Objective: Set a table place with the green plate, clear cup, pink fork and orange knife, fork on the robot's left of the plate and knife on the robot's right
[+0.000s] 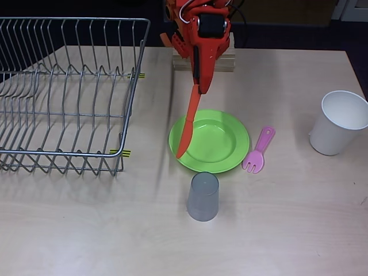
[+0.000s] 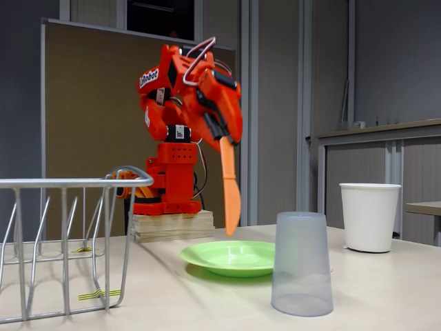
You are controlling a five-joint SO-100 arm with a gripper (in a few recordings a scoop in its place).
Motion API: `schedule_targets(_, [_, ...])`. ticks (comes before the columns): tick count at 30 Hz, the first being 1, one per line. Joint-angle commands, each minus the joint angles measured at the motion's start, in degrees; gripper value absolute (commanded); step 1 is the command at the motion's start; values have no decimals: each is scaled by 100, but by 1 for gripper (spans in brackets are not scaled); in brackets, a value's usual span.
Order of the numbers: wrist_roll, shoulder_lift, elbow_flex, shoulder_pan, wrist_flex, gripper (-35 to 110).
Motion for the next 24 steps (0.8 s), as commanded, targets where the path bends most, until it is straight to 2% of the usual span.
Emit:
schedule_targets(1, [-211, 246, 378, 281, -290, 0])
schedule_targets(12, [-844, -53, 896, 1081, -1099, 0])
schedule_targets(24, [-694, -431, 1635, 1389, -1898, 0])
